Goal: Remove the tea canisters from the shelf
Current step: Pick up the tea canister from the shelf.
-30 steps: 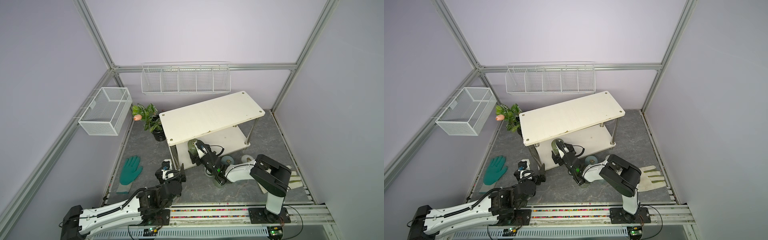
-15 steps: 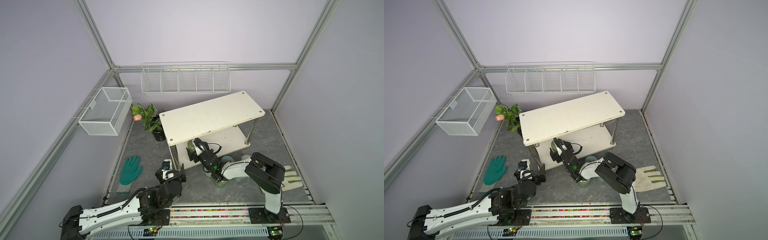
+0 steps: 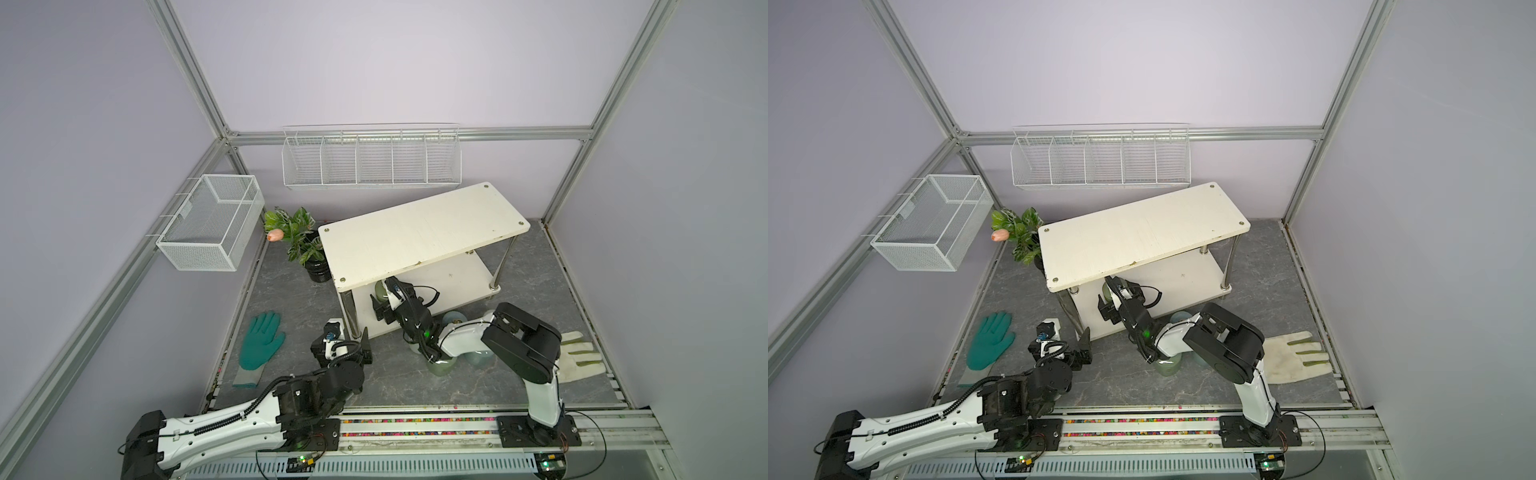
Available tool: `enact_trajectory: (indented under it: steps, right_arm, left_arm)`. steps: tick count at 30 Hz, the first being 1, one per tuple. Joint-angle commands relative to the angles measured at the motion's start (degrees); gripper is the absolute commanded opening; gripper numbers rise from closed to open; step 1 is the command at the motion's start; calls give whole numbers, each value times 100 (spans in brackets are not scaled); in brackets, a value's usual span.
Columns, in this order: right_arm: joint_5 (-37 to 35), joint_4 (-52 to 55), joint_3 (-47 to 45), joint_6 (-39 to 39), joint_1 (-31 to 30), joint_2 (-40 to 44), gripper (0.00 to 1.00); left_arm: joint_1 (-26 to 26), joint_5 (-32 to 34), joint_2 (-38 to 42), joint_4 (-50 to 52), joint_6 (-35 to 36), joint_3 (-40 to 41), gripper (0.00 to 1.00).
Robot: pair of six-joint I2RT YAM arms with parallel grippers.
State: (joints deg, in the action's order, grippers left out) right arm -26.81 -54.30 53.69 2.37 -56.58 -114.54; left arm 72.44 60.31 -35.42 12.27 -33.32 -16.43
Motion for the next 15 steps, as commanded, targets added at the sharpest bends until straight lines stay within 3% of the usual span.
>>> enact_trajectory:
  steps: [1,9,15]
  right_arm:
    - [-41,-181,82,4,41,-86,83]
    - [25,-225,12,24,39,-29,67]
    - [166,-259,-86,-10,16,112,65]
  left_arm:
    - [26,33,9,-5,35,78,100]
    - [29,42,16,-6,39,87,100]
    - [31,55,18,-6,27,87,100]
